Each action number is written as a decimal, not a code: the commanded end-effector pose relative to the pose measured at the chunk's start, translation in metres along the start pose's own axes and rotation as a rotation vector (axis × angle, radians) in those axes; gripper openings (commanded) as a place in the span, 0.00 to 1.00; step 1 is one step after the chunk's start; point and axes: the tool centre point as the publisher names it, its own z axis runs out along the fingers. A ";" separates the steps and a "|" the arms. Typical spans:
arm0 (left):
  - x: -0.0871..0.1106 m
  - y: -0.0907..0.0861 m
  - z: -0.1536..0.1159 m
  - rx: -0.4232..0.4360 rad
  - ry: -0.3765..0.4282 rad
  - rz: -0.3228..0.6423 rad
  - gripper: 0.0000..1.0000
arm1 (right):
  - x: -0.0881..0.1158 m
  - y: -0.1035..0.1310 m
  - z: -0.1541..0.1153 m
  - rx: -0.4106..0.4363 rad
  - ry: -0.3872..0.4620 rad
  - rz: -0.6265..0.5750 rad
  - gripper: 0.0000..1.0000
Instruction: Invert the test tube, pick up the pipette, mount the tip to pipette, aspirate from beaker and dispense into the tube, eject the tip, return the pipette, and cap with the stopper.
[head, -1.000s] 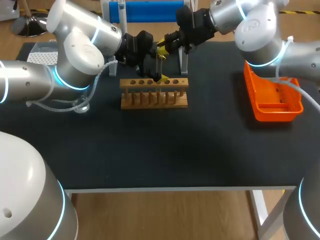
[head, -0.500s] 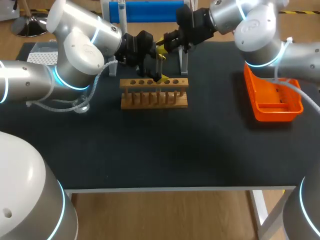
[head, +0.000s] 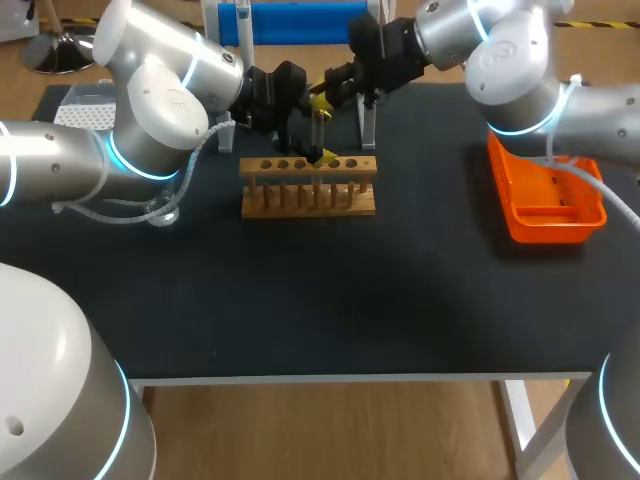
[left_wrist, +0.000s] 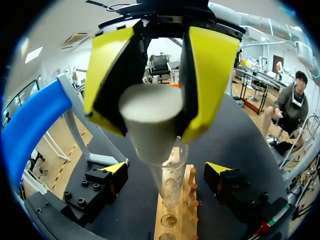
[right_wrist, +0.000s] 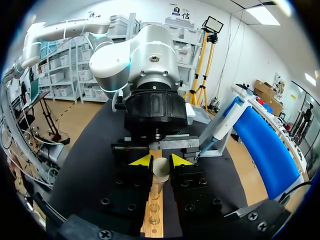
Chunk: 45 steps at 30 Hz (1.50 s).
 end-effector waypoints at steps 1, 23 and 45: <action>0.000 0.000 -0.001 -0.001 0.000 -0.001 1.00 | -0.001 -0.001 0.002 0.013 0.005 0.000 0.00; 0.000 0.000 -0.001 -0.001 0.000 -0.001 1.00 | -0.001 0.003 -0.003 -0.006 -0.007 -0.004 0.00; 0.000 0.000 -0.001 -0.001 0.000 -0.001 1.00 | 0.006 -0.002 -0.001 0.014 0.010 -0.006 0.00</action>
